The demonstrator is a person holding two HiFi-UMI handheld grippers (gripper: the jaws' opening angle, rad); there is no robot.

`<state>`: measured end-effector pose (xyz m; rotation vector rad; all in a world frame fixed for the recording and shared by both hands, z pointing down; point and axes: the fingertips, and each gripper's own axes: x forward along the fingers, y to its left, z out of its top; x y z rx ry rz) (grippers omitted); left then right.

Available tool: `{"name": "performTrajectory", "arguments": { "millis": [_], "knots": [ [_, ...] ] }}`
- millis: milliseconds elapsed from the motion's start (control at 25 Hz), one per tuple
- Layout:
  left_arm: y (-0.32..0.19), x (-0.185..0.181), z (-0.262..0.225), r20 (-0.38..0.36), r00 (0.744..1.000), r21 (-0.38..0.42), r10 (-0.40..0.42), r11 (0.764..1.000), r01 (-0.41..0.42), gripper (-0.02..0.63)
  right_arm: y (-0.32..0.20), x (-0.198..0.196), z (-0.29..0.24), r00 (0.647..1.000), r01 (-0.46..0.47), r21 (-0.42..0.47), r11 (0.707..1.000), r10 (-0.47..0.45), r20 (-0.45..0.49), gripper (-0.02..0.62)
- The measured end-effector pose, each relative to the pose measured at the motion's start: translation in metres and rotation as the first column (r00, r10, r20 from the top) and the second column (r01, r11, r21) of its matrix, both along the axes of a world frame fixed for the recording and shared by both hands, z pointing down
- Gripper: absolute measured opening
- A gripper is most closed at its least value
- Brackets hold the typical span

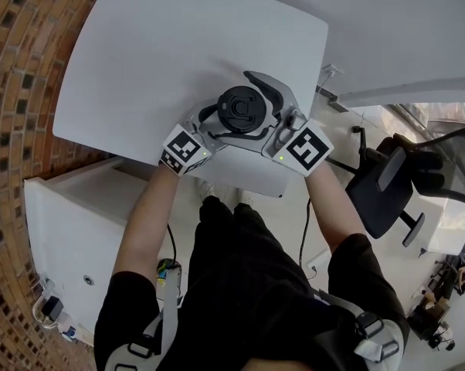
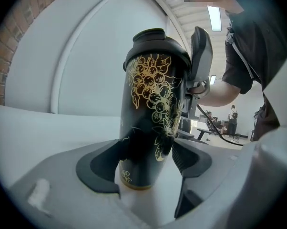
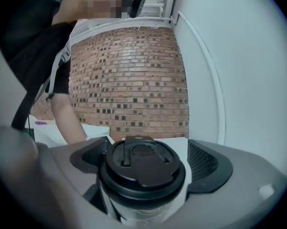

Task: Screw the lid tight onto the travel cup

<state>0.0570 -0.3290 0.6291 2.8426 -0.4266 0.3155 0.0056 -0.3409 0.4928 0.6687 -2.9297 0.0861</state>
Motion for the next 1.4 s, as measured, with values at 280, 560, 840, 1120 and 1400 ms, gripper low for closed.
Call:
{"name": "performTrajectory", "arguments": {
  "millis": [280, 560, 840, 1120, 1400],
  "knots": [
    [0.001, 0.000, -0.001, 0.000, 1.000, 0.002, 0.000, 1.000, 0.000, 0.354, -0.001, -0.005, 0.001, 1.000, -0.008, 0.031, 0.999, 0.009, -0.027, 0.497],
    [0.001, 0.000, 0.000, 0.000, 1.000, -0.009, -0.008, 1.000, 0.008, 0.354, -0.008, 0.012, -0.001, 0.936, -0.351, 0.022, 0.936, 0.350, 0.036, 0.466],
    [0.001, -0.002, 0.000, 0.000, 1.000, -0.004, -0.009, 1.000, 0.009, 0.354, 0.000, 0.023, -0.002, 0.842, -0.529, -0.043, 0.848, 0.530, 0.100, 0.454],
    [0.000, 0.000, -0.001, -0.001, 1.000, -0.006, -0.011, 1.000, 0.011, 0.354, 0.009, 0.013, -0.008, 0.995, 0.095, -0.067, 0.993, -0.094, 0.018, 0.525],
    [0.002, 0.000, 0.000, -0.004, 1.000, -0.014, -0.007, 1.000, 0.007, 0.356, 0.012, -0.003, 0.008, 0.973, 0.202, 0.005, 0.979, -0.200, -0.113, 0.501]
  ]
}}
